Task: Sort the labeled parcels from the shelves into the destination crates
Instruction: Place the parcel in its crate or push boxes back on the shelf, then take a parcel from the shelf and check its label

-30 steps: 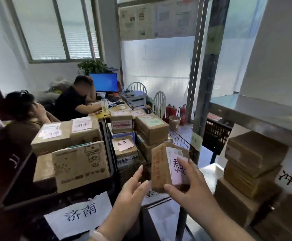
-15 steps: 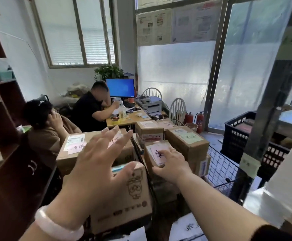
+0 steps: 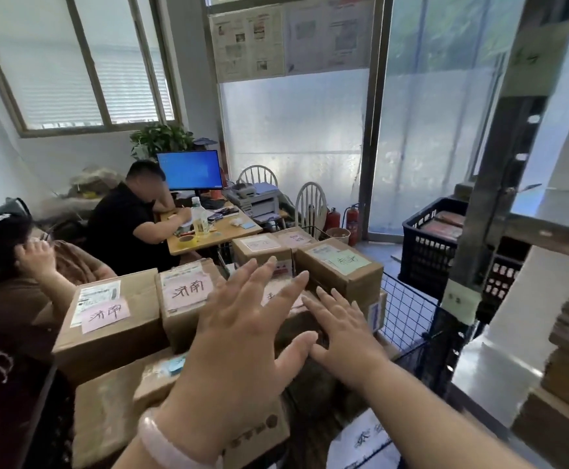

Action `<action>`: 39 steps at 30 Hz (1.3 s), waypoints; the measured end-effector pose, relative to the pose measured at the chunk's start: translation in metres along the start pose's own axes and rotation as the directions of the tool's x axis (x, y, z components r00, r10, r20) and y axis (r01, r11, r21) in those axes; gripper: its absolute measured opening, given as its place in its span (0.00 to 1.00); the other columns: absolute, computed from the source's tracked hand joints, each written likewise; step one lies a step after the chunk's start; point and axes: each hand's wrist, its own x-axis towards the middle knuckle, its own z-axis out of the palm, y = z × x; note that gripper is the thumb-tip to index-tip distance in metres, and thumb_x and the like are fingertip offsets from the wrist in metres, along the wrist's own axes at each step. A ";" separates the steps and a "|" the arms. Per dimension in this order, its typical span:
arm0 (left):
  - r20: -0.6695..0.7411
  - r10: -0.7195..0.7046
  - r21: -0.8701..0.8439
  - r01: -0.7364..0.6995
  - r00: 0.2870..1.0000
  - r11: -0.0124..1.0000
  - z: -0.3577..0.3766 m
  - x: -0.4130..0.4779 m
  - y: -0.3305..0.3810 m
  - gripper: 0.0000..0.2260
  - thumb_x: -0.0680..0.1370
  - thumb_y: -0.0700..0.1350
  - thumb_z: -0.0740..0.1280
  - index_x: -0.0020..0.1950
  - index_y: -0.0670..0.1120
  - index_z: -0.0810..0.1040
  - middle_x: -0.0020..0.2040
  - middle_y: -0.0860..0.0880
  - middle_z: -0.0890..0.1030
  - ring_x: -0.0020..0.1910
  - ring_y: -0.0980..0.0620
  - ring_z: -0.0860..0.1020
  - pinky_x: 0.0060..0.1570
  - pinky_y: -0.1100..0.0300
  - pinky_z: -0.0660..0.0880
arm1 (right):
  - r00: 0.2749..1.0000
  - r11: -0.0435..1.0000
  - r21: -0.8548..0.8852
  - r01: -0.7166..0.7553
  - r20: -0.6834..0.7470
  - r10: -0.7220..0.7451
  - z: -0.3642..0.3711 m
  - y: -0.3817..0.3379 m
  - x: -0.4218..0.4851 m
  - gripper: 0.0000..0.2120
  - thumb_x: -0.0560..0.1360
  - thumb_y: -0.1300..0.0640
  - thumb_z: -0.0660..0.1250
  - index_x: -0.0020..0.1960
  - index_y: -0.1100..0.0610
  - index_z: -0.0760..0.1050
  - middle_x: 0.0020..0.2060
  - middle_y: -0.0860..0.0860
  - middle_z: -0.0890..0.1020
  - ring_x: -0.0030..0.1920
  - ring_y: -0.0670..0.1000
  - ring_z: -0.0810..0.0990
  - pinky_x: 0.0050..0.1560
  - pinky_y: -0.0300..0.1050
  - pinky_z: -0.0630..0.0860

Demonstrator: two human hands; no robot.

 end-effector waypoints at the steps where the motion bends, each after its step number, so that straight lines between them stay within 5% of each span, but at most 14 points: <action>1: -0.007 0.043 -0.010 -0.043 0.999 0.999 0.007 0.006 0.011 0.31 0.73 0.72 0.43 0.76 0.71 0.40 0.81 0.56 0.50 0.79 0.55 0.42 0.74 0.52 0.38 | 0.999 1.000 -0.001 -0.002 -0.052 0.002 -0.009 0.007 -0.018 0.38 0.68 0.26 0.46 0.76 0.33 0.45 0.78 0.38 0.45 0.76 0.42 0.35 0.75 0.52 0.34; 5: 0.001 0.152 -0.116 -0.150 0.988 0.982 0.041 0.023 0.060 0.32 0.73 0.70 0.46 0.78 0.68 0.48 0.81 0.55 0.53 0.80 0.53 0.47 0.78 0.49 0.46 | 0.980 0.997 -0.017 -0.078 -0.184 0.074 -0.048 0.050 -0.092 0.33 0.70 0.25 0.47 0.73 0.27 0.42 0.76 0.35 0.42 0.74 0.37 0.32 0.74 0.47 0.33; 9: 0.070 0.262 -0.195 -0.245 0.962 0.950 0.080 0.031 0.122 0.32 0.75 0.69 0.48 0.78 0.67 0.42 0.81 0.55 0.50 0.80 0.53 0.45 0.78 0.50 0.44 | 0.943 0.968 -0.083 -0.239 -0.259 0.211 -0.085 0.095 -0.166 0.34 0.71 0.25 0.48 0.73 0.28 0.40 0.74 0.34 0.40 0.72 0.34 0.30 0.70 0.38 0.28; 16: 0.163 0.449 -0.456 -0.337 0.879 0.824 0.122 0.033 0.247 0.33 0.78 0.67 0.57 0.77 0.69 0.42 0.81 0.58 0.48 0.79 0.53 0.45 0.76 0.53 0.45 | 0.790 0.872 0.006 -0.489 -0.420 0.446 -0.133 0.156 -0.270 0.31 0.73 0.31 0.57 0.71 0.28 0.45 0.73 0.30 0.44 0.74 0.34 0.36 0.74 0.43 0.38; 23: 0.163 0.540 -0.615 -0.343 0.826 0.710 0.152 0.026 0.347 0.31 0.77 0.64 0.62 0.78 0.63 0.56 0.79 0.55 0.58 0.78 0.49 0.55 0.77 0.52 0.55 | 0.644 0.745 0.129 -0.654 -0.421 0.638 -0.160 0.214 -0.354 0.33 0.74 0.35 0.61 0.76 0.39 0.55 0.77 0.39 0.55 0.76 0.41 0.48 0.76 0.44 0.50; 29: 0.320 0.572 -0.575 -0.325 0.755 0.751 0.200 0.008 0.430 0.32 0.77 0.64 0.63 0.78 0.62 0.54 0.80 0.51 0.56 0.78 0.44 0.54 0.75 0.47 0.58 | 0.637 0.704 0.107 -0.703 -0.345 0.689 -0.173 0.253 -0.402 0.32 0.68 0.27 0.51 0.69 0.26 0.42 0.74 0.34 0.47 0.76 0.40 0.42 0.73 0.42 0.46; 39: 0.664 0.308 -0.246 -0.189 0.681 0.951 0.257 0.006 0.519 0.41 0.74 0.70 0.63 0.79 0.62 0.46 0.80 0.43 0.44 0.78 0.35 0.46 0.73 0.41 0.60 | 0.624 0.654 0.122 -0.747 -0.211 0.752 -0.170 0.303 -0.459 0.36 0.73 0.32 0.58 0.75 0.34 0.44 0.76 0.35 0.44 0.75 0.37 0.38 0.71 0.35 0.40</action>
